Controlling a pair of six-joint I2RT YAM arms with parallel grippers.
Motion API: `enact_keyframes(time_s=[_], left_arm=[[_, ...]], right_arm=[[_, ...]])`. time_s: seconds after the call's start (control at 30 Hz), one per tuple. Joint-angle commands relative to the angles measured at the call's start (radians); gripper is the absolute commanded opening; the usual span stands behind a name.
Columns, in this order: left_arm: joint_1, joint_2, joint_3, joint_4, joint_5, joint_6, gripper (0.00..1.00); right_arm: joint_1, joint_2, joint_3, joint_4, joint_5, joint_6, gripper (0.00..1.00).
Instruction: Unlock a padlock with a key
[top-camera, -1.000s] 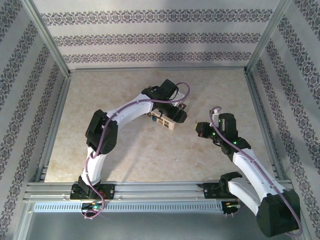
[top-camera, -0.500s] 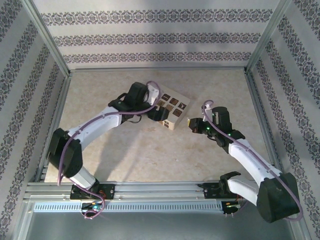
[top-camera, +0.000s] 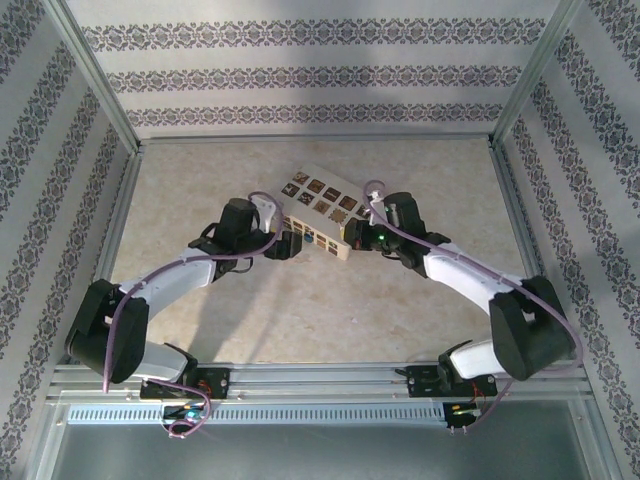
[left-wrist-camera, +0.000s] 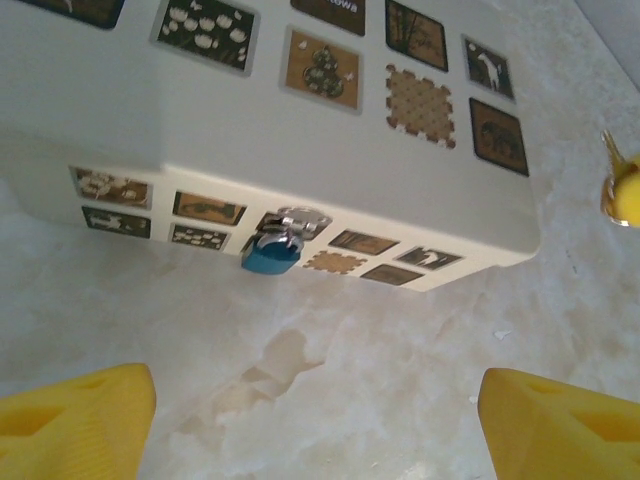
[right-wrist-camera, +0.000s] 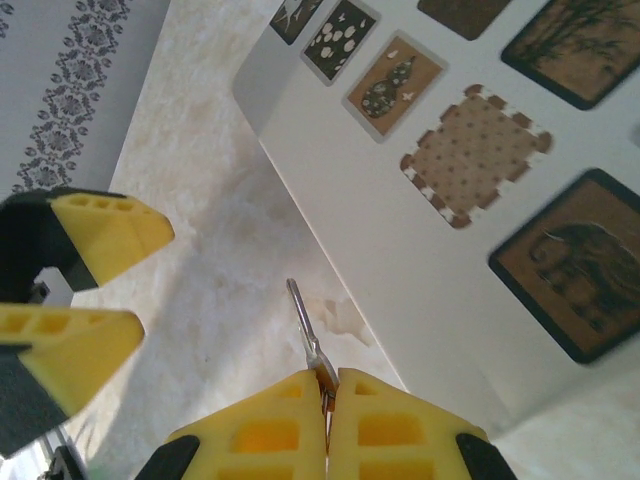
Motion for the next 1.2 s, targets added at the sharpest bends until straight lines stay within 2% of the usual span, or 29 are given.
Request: enact_keyframes(time_s=[0.0,0.1,0.23,0.33,0.4,0.53,0.7,1.17], left_arm=[[0.014,-0.032,-0.074,0.177,-0.045,0.008,0.84],[0.017,-0.026,-0.106,0.219,-0.073,0.009,0.84],[0.022,0.005,-0.103,0.208,-0.049,0.032,0.83],[0.039,0.043,-0.062,0.133,-0.029,0.026,0.77],[0.069,0.083,-0.038,0.104,0.025,0.009,0.69],[0.122,0.168,-0.050,0.241,0.170,-0.070,0.63],[0.126,0.250,-0.038,0.329,0.239,-0.090,0.61],[0.115,0.400,-0.003,0.477,0.308,-0.117,0.61]], right_arm=[[0.012,0.065,0.053,0.063,-0.032,0.024,0.00],[0.012,0.126,0.084,0.075,-0.037,0.033,0.00],[0.010,0.191,0.109,0.089,-0.044,0.037,0.00],[0.011,0.222,0.117,0.098,-0.053,0.040,0.00],[0.009,0.231,0.113,0.098,-0.053,0.040,0.00],[0.003,0.236,0.088,0.098,-0.048,0.040,0.00],[-0.005,0.231,0.056,0.096,-0.050,0.041,0.00],[-0.008,0.224,0.036,0.086,-0.039,0.033,0.00]])
